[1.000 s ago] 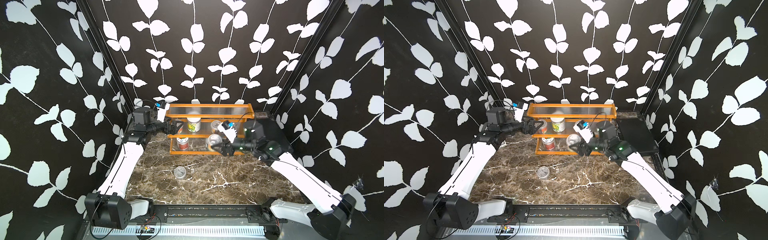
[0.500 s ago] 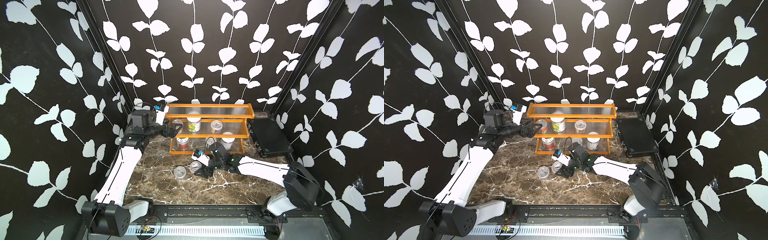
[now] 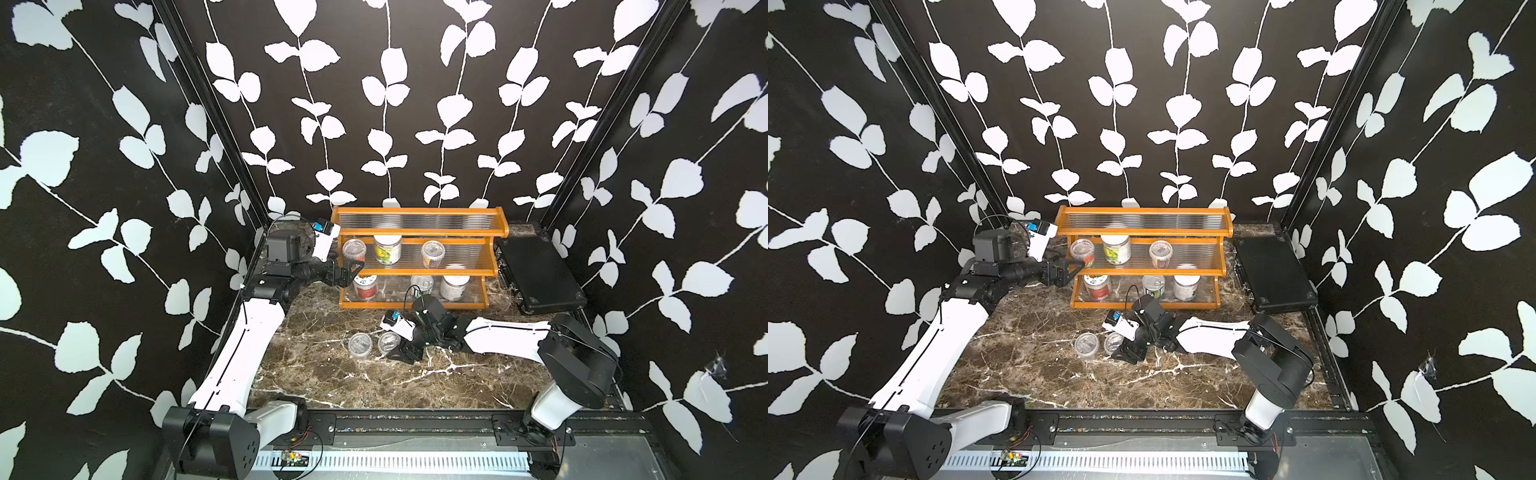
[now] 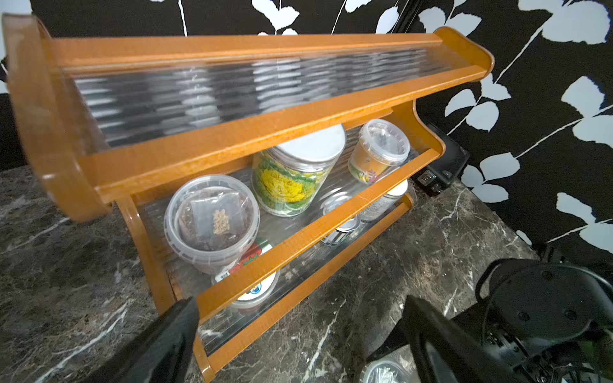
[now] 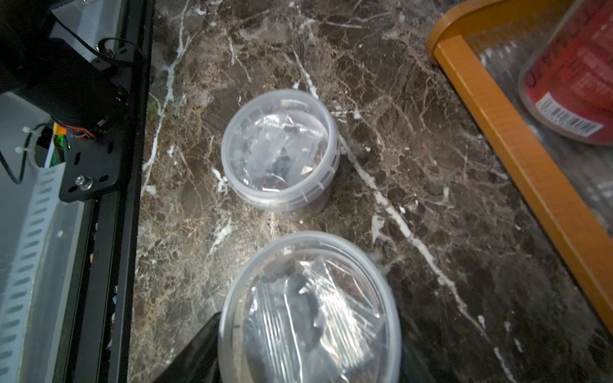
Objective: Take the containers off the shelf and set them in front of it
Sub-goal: Place the container at the center of the board.
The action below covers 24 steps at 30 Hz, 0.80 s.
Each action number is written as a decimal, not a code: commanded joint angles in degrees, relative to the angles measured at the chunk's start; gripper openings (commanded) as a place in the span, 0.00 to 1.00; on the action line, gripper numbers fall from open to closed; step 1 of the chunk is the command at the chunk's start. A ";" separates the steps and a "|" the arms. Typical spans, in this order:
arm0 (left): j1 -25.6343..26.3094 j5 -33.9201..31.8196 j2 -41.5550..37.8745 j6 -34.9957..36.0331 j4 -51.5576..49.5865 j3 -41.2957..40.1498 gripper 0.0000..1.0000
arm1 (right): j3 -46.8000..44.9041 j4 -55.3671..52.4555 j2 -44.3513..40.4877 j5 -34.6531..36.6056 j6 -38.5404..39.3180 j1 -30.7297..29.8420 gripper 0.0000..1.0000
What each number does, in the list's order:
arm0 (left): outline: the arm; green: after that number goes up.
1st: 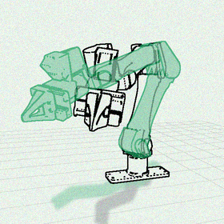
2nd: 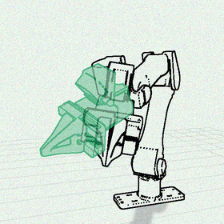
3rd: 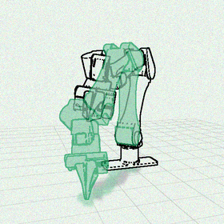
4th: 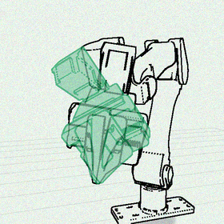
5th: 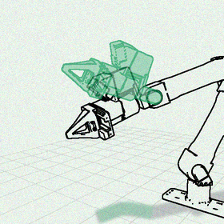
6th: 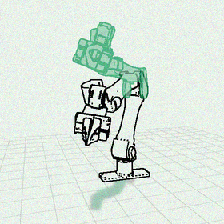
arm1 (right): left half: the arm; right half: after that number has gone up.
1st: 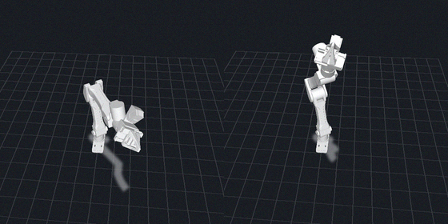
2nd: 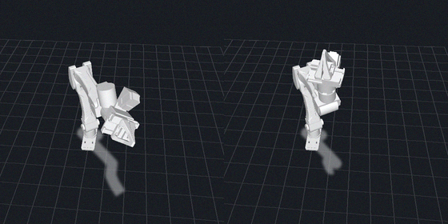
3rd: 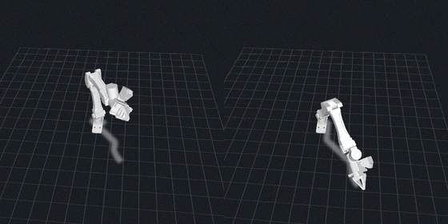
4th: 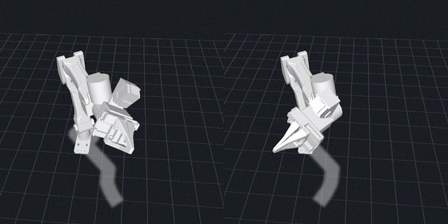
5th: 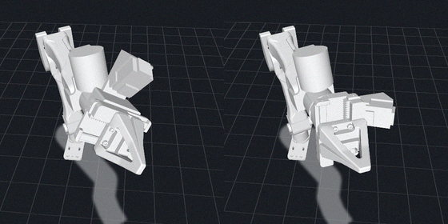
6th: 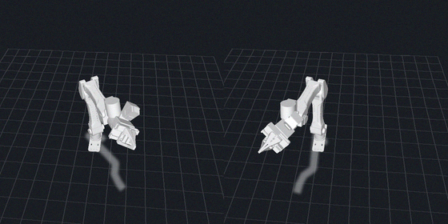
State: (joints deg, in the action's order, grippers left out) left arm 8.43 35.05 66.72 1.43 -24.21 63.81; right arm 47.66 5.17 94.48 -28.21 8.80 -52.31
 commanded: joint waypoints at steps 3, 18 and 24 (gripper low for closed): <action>0.01 -2.61 -1.88 1.51 -0.37 -2.59 0.98 | -2.81 1.95 0.72 2.08 1.50 -0.51 0.64; 0.01 -4.93 -0.36 1.32 4.57 -7.12 0.99 | -2.48 -2.75 -2.37 6.95 3.71 -0.26 0.85; 0.01 -6.05 0.13 1.57 5.80 -8.82 0.99 | -2.35 -3.64 -5.31 7.41 3.24 0.68 0.86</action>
State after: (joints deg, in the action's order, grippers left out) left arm 8.43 29.85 66.72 2.02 -20.14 56.36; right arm 46.17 1.96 91.09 -21.52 12.05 -52.05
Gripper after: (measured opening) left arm 0.986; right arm 0.855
